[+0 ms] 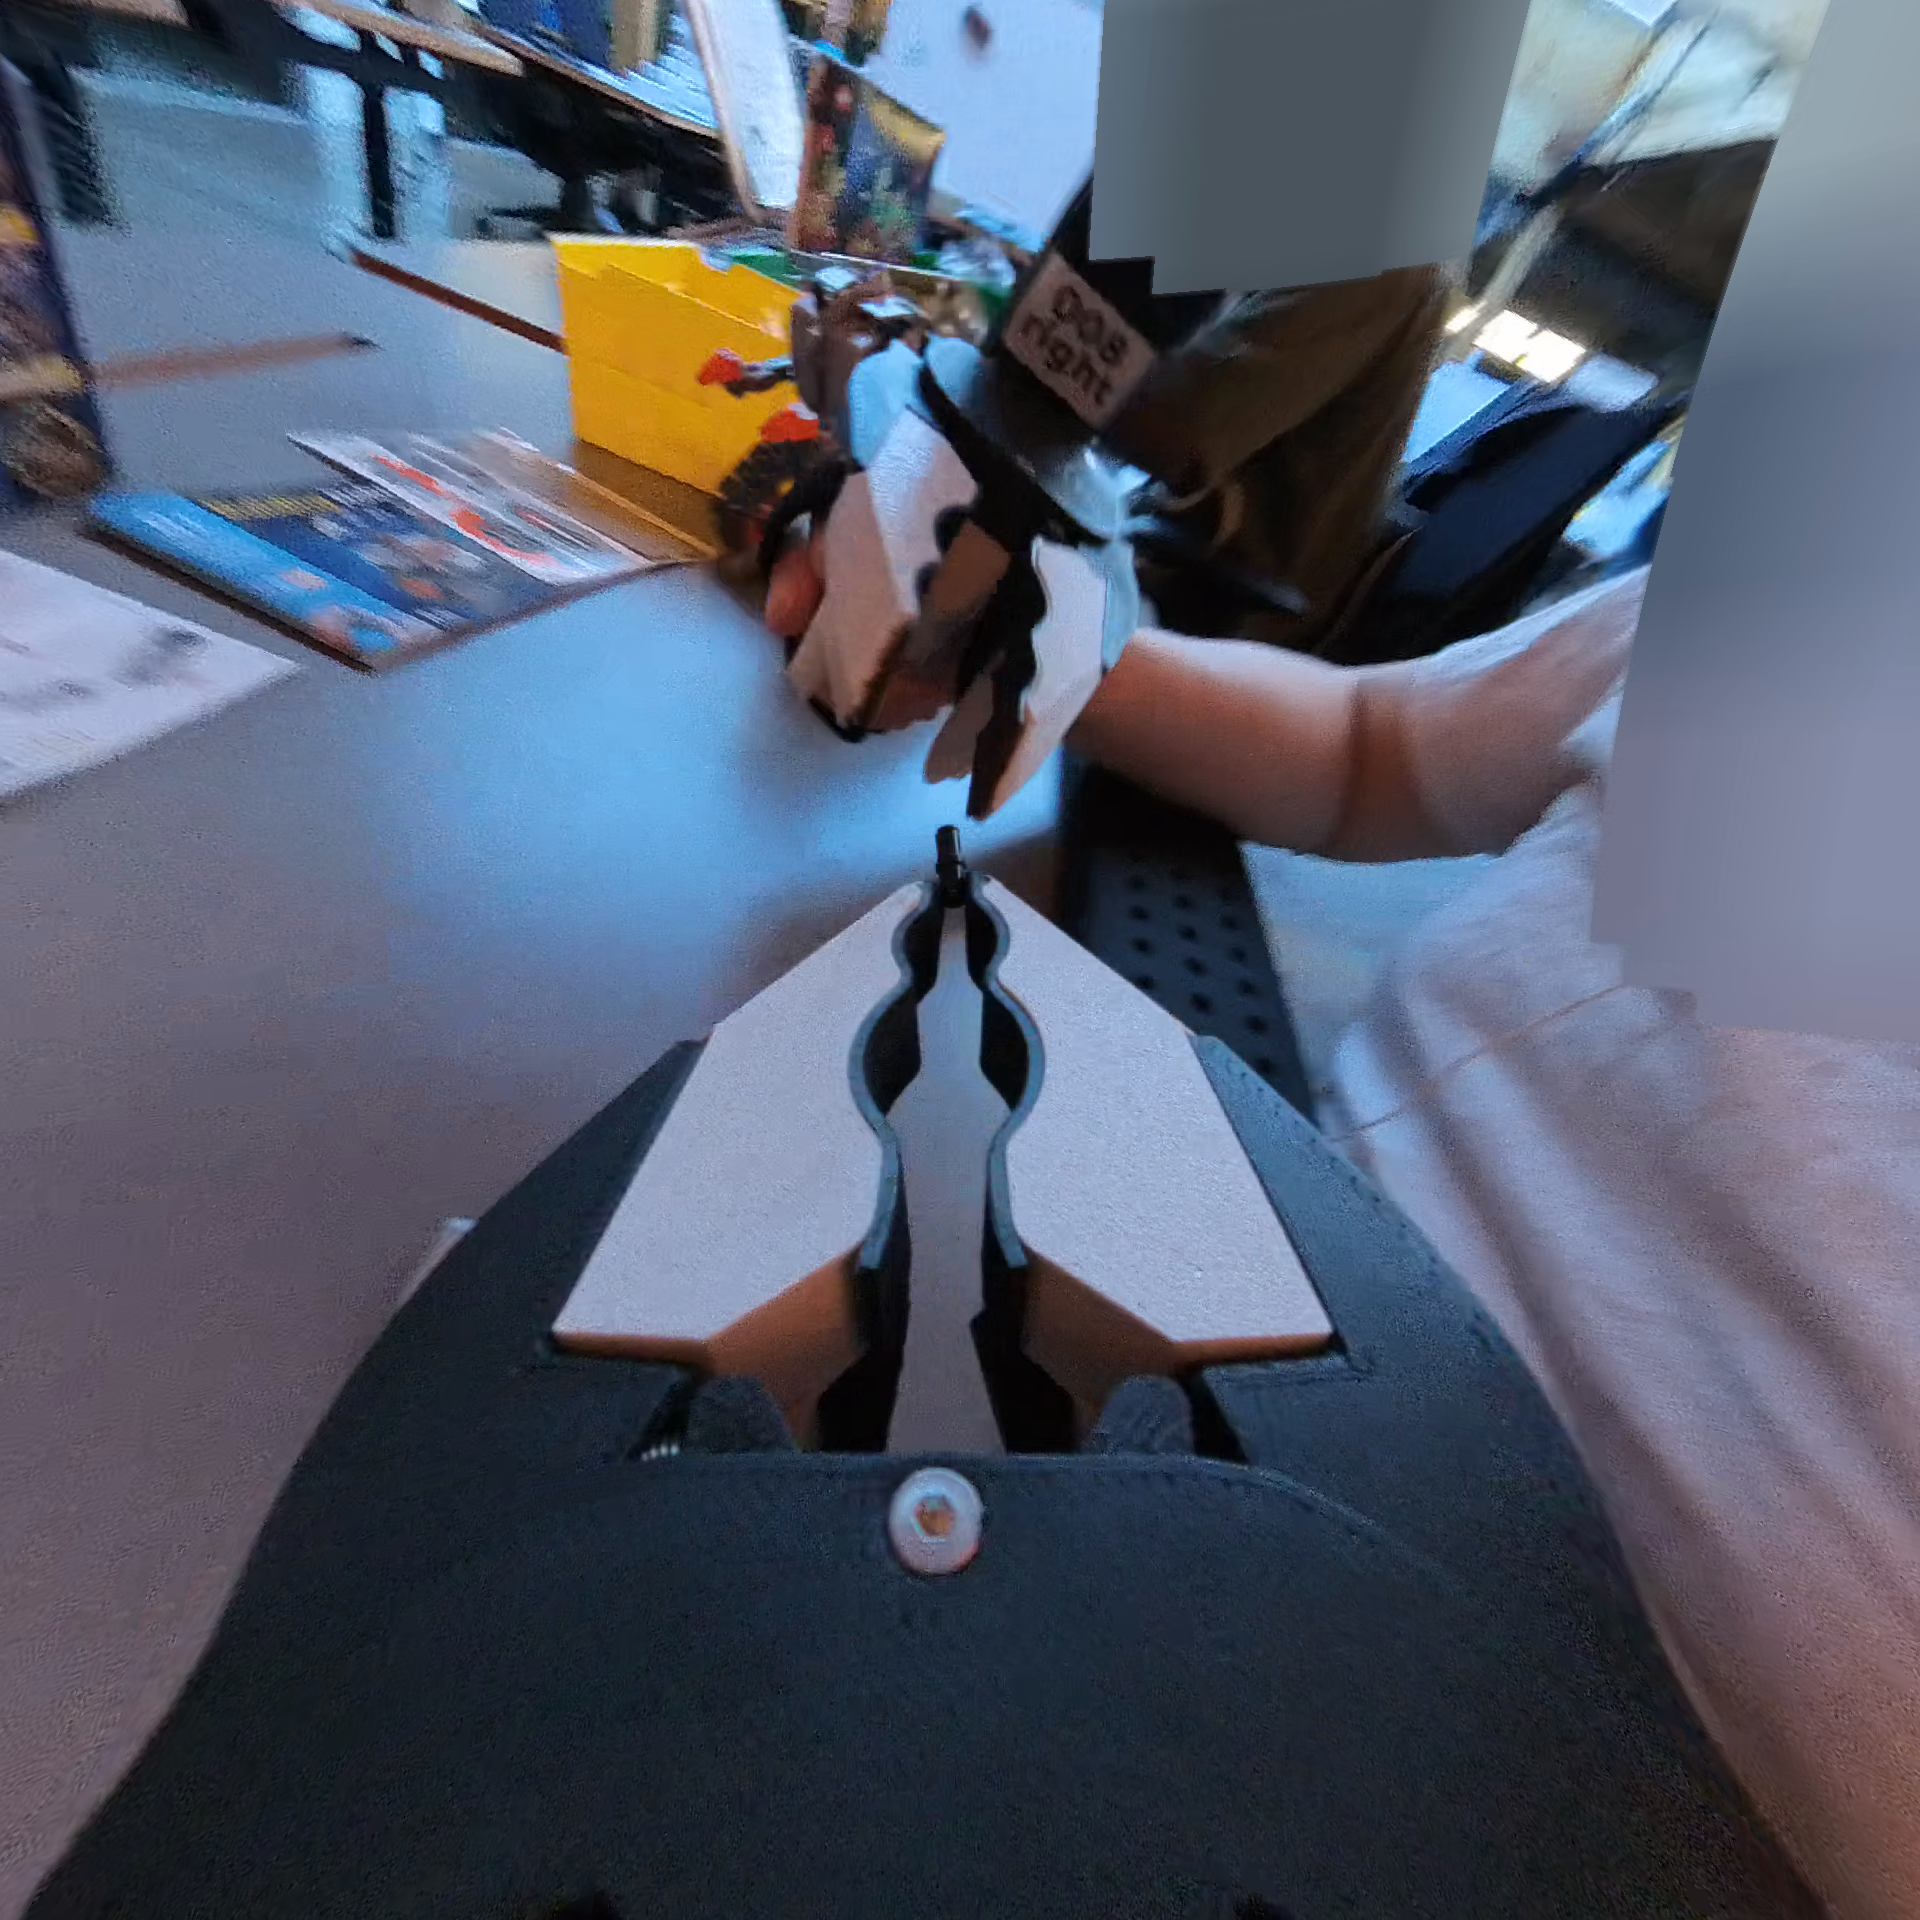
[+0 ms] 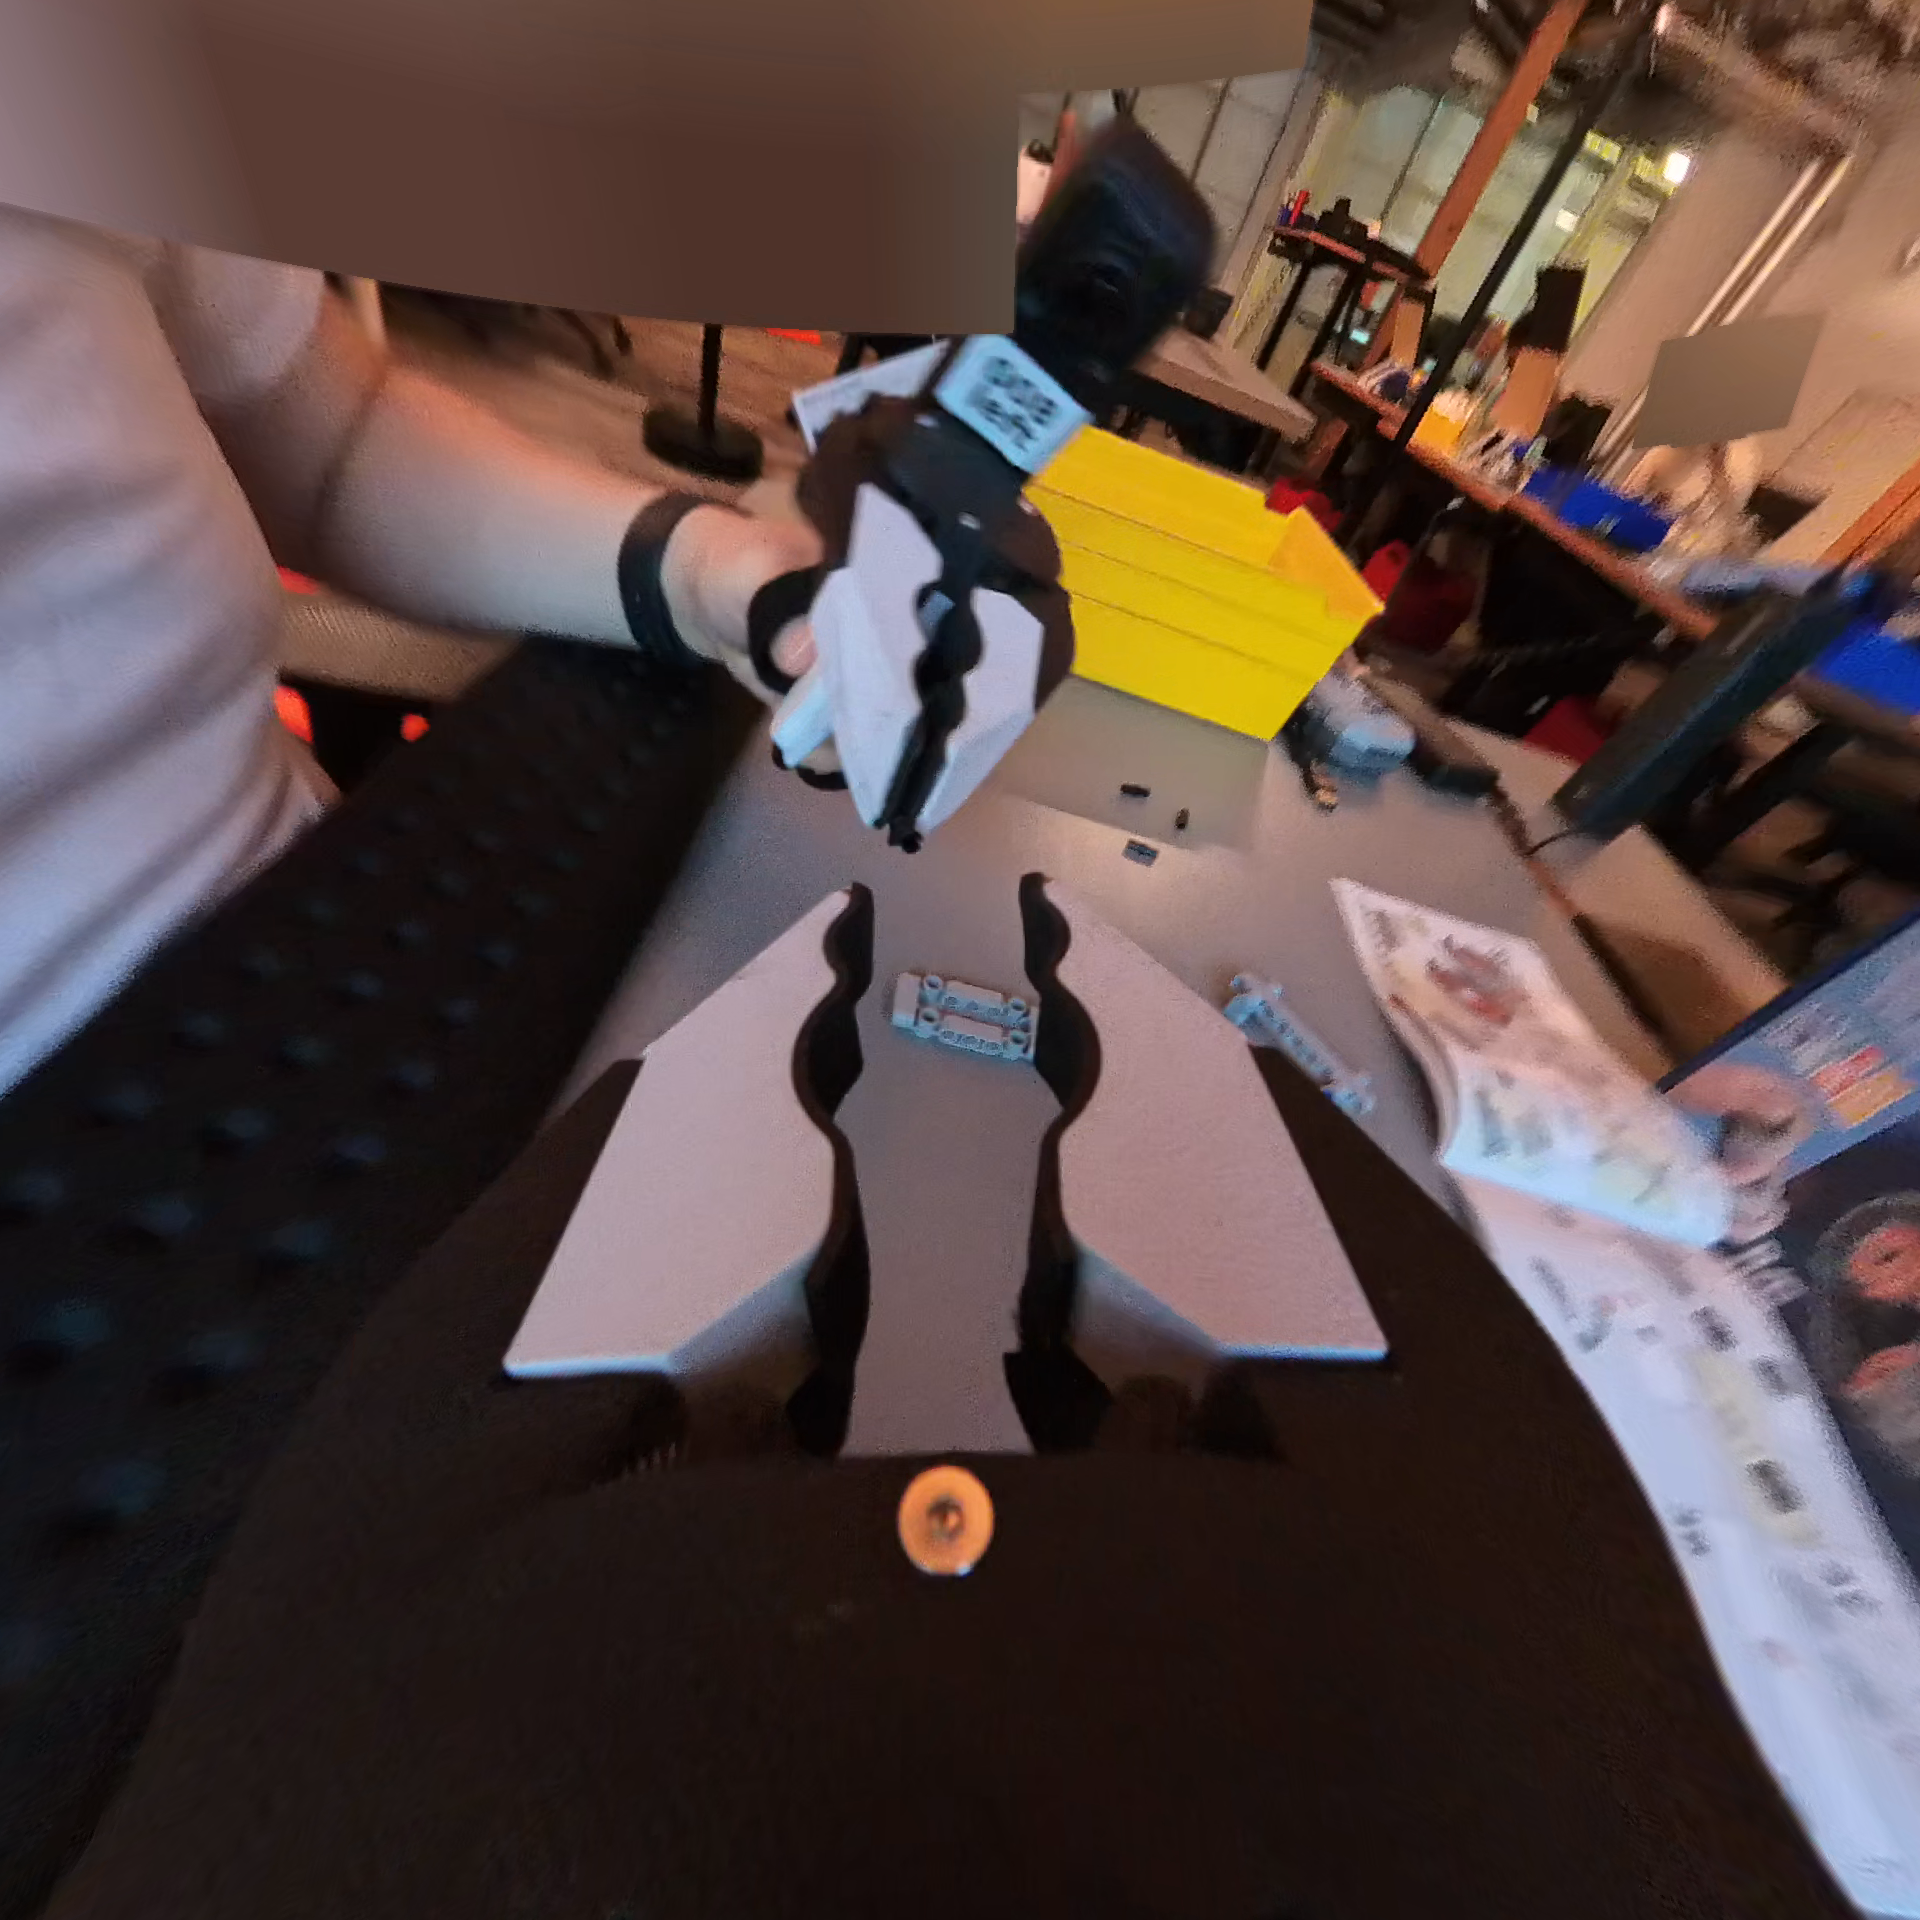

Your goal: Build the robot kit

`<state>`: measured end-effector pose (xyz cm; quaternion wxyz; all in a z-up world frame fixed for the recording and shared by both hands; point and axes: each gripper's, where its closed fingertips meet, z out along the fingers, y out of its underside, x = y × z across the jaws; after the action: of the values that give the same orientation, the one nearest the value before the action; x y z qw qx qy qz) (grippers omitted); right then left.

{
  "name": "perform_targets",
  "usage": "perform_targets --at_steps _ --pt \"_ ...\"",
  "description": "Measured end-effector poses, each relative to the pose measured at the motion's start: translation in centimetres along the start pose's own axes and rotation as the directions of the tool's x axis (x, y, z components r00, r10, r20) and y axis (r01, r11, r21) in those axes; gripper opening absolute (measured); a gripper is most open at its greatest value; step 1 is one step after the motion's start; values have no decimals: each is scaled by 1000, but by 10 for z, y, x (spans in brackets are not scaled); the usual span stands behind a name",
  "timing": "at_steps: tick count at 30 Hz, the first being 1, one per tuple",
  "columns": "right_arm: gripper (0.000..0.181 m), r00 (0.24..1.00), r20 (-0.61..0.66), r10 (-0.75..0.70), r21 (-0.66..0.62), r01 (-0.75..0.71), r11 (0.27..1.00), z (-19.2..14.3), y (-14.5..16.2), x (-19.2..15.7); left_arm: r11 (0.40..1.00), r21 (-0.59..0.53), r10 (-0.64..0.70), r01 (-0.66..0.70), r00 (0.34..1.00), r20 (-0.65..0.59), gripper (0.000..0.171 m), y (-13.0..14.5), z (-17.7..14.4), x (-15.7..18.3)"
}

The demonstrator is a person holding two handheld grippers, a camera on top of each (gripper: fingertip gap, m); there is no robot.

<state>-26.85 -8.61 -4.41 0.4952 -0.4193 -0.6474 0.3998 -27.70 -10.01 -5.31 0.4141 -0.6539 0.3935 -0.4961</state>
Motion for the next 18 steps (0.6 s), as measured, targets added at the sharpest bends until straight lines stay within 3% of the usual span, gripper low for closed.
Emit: perform_targets --at_steps 2,5,10,18 --pt "29 992 -8 -126 -62 125 990 9 5 -9 993 -8 -115 115 989 -89 1 2 1 3" --pt "29 989 19 -149 -73 150 986 18 7 -20 982 -35 -190 187 968 -164 0 6 3 8" --pt "11 993 58 -105 -38 107 994 18 2 -25 982 -80 -184 174 971 -151 2 14 8 9" --pt "3 991 89 -99 -90 107 990 20 10 -31 981 -80 -188 176 965 -184 2 13 6 14"
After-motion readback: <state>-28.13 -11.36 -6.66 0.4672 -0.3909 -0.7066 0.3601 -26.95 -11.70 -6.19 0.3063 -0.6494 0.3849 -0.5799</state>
